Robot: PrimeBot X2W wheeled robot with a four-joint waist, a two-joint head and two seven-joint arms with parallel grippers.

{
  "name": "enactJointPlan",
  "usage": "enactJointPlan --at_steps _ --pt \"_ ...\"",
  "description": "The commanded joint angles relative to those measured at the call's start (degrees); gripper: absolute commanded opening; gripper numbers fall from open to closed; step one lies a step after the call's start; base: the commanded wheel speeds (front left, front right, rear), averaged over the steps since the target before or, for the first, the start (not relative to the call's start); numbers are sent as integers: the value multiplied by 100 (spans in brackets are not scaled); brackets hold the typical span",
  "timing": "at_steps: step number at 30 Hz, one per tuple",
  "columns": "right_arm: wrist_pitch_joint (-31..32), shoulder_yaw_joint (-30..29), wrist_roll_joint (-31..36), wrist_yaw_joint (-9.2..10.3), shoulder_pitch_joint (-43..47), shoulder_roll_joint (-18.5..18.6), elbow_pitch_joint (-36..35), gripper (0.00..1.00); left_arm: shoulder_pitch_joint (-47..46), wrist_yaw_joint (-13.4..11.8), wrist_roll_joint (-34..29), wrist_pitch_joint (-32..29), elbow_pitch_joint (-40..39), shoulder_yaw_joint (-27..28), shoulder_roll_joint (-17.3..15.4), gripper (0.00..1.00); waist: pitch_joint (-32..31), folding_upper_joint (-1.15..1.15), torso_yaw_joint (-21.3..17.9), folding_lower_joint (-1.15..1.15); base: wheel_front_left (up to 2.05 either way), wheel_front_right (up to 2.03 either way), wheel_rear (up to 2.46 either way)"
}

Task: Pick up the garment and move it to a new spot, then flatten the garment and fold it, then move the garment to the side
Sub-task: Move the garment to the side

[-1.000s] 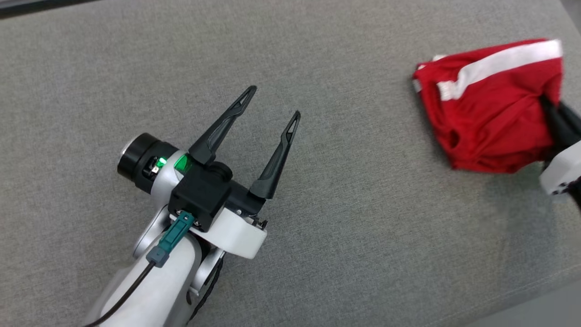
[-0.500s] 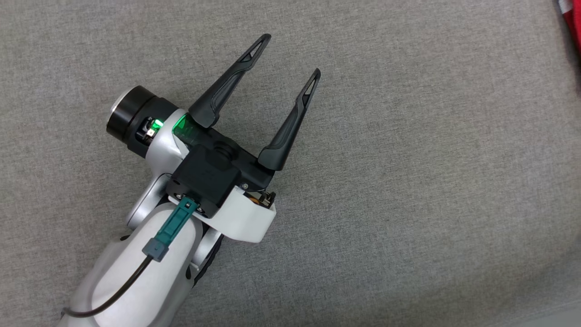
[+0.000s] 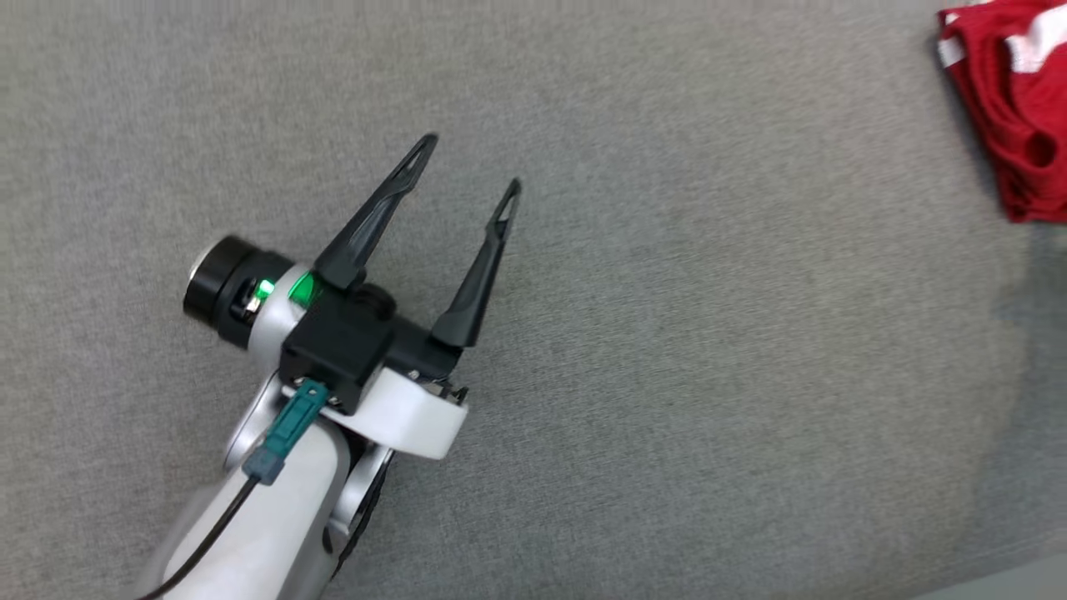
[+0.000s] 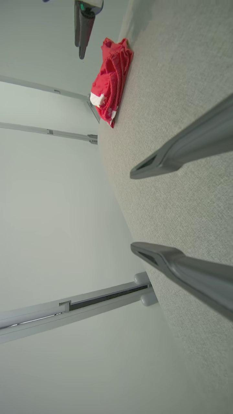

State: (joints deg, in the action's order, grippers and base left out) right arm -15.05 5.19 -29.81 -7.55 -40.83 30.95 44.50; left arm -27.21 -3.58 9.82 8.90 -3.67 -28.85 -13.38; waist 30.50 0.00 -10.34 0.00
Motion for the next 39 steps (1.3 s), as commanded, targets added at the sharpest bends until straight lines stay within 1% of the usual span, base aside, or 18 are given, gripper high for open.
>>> enactJointPlan --at_steps 1,5,10,13,16,20,22,28,29,34,39 --pt "-9 -75 87 11 195 -115 -173 100 101 -49 45 34 22 43 -15 100 -262 0 -119 0 0 0 0" --pt "-7 -419 448 12 1001 -589 -1148 100 423 -212 222 86 105 184 -34 100 -577 0 -144 0 0 0 0" --pt "-6 -543 828 12 1874 -1114 -2155 100 828 -382 397 161 199 346 -63 100 -1000 0 -78 0 0 0 0" --pt "-7 -549 1041 12 2312 -1345 -2606 100 1055 -465 520 231 259 433 -66 100 -1247 0 63 0 0 0 0" --pt "-7 -522 1179 12 2683 -1522 -2924 100 1237 -538 622 307 344 516 -37 100 -1498 0 285 0 0 0 0" --pt "48 -494 1342 11 3095 -1663 -3293 100 1461 -594 804 395 498 623 20 100 -1832 0 680 0 0 0 0" --pt "149 -492 1394 12 3289 -1731 -3483 100 1574 -574 934 428 581 690 24 100 -2000 0 889 0 0 0 0" --pt "467 -464 1523 11 3827 -1909 -4041 100 1961 -627 1223 498 780 1012 -97 100 -2427 0 1391 0 0 0 0" --pt "467 -464 1523 11 3827 -1909 -4041 100 1961 -627 1223 498 780 1012 -97 100 -2427 0 1391 0 0 0 0" --pt "726 -484 1616 11 4216 -2020 -4382 100 2318 -588 1383 527 899 1230 -308 100 -2736 0 1585 0 0 0 0" --pt "971 -473 1693 11 4545 -2109 -4583 100 2677 -498 1516 524 924 1354 -526 100 -3032 0 1637 0 0 0 0"
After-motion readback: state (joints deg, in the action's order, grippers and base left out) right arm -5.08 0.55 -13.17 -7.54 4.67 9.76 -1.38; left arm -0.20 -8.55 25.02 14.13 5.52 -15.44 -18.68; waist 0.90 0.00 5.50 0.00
